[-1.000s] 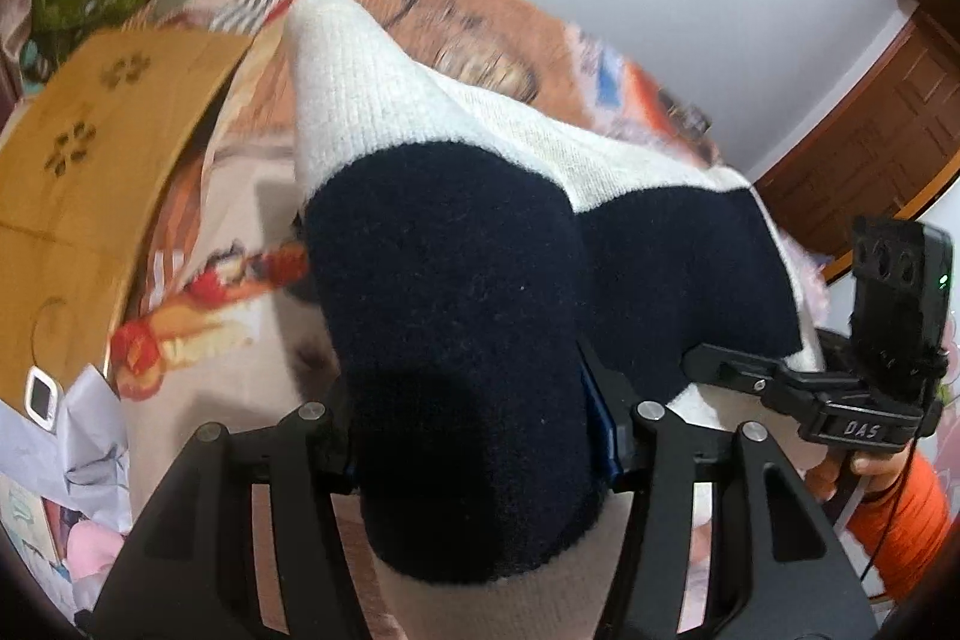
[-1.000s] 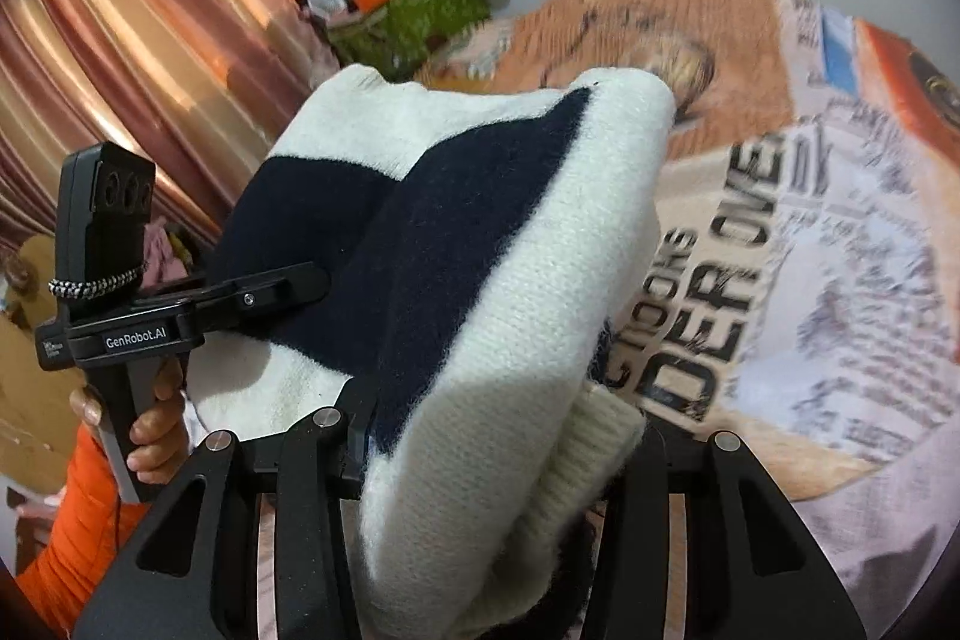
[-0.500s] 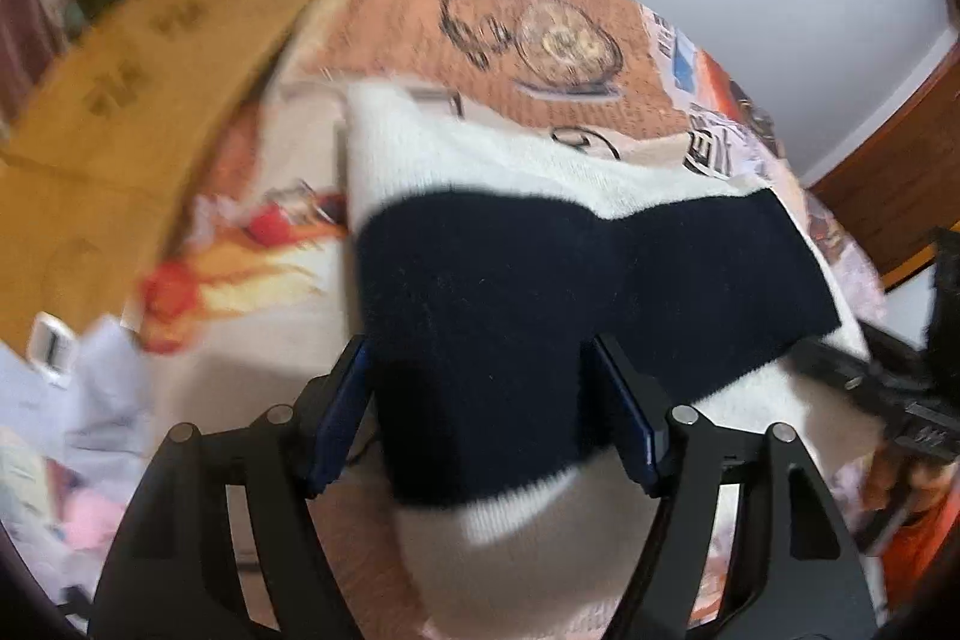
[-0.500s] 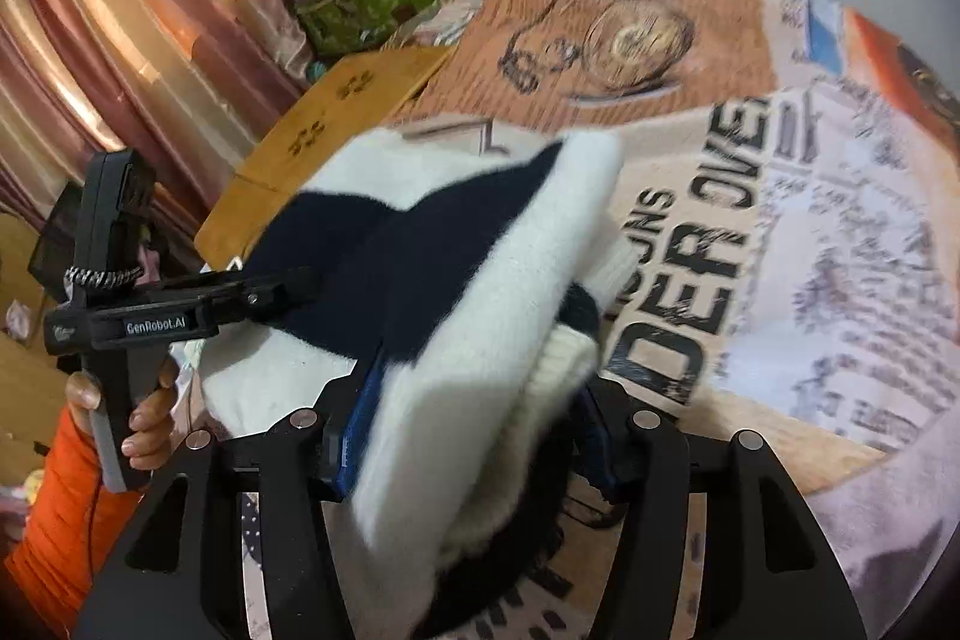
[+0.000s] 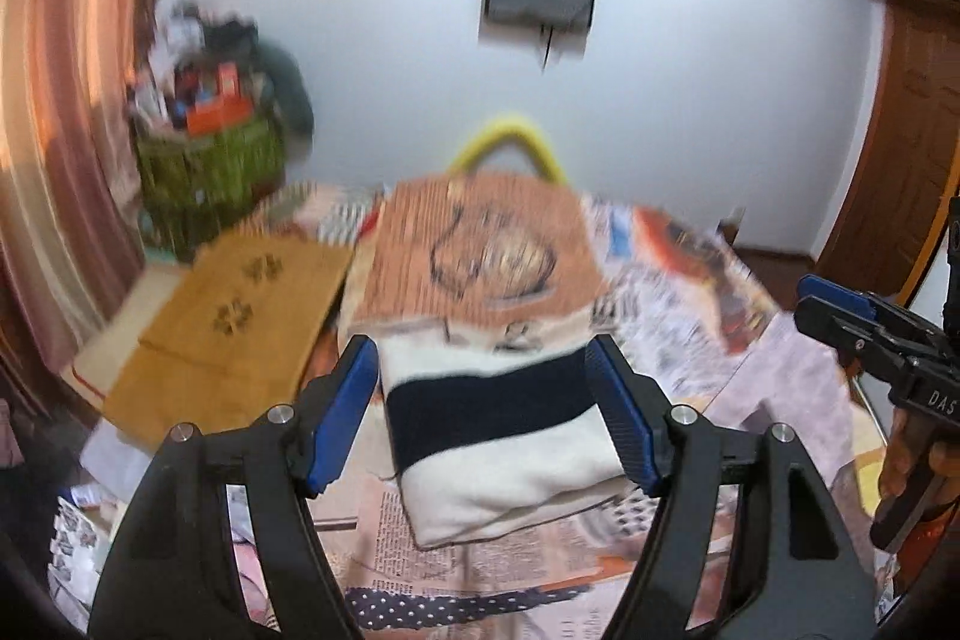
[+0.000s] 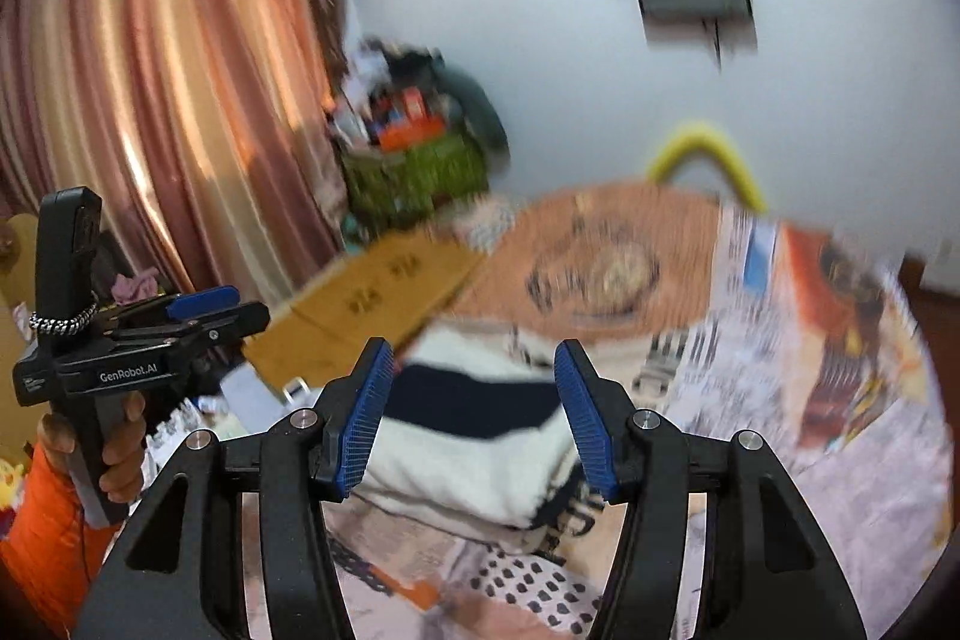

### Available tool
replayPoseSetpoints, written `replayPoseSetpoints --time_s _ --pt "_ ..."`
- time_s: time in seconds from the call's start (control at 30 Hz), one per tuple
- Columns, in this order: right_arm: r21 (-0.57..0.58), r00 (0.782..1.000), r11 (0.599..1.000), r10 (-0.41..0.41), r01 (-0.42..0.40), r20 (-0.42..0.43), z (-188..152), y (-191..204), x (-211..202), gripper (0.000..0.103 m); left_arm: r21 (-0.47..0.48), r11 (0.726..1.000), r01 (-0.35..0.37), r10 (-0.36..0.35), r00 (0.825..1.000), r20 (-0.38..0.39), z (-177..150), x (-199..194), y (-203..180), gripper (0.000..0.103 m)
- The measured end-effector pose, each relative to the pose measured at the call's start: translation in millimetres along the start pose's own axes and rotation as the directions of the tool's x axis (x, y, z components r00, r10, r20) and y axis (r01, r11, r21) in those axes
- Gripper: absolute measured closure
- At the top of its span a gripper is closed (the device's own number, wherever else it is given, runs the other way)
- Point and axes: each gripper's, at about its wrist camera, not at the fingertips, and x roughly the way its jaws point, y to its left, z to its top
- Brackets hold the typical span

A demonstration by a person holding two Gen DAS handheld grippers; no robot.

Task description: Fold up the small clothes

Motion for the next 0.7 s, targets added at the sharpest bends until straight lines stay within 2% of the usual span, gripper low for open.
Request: replayPoseSetpoints --time_s 0.13,0.3,0.47,0.53,0.63,0.67,0.7 --pt "-0.063 0.992 0.998 0.012 -0.005 0.124 5.5 29.7 -50.1 0.049 0.004 1.000 0.026 -0.026 0.992 0.124 1.2 -65.4 -22.0 0.031" --pt "-0.106 0.974 0.994 0.025 -0.001 0.226 -2.1 57.0 -93.7 0.049 -0.003 1.000 0.010 -0.009 0.972 0.236 -9.7 -124.6 -43.3 0.031" --pt "-0.106 0.958 0.994 -0.007 0.039 0.286 -17.2 72.1 -117.3 0.049 0.014 0.997 -0.073 0.064 0.940 0.335 -29.4 -166.3 -62.9 0.031" --pt "-0.097 0.957 0.994 -0.025 0.056 0.290 -23.3 74.3 -122.1 0.046 0.014 0.996 -0.086 0.075 0.933 0.352 -37.7 -176.3 -66.5 0.026" --pt "-0.081 0.954 0.992 -0.068 0.096 0.293 -30.5 75.8 -126.8 0.025 -0.004 0.997 -0.079 0.076 0.934 0.350 -46.7 -183.4 -68.7 0.012" --pt "-0.074 0.952 0.992 -0.080 0.106 0.295 -32.8 75.7 -127.2 0.016 -0.010 0.997 -0.075 0.074 0.934 0.349 -49.8 -184.6 -68.4 0.011" --pt "-0.070 0.951 0.991 -0.091 0.116 0.296 -33.1 75.2 -127.4 0.011 -0.013 0.997 -0.076 0.076 0.935 0.347 -52.4 -185.9 -68.6 0.008"
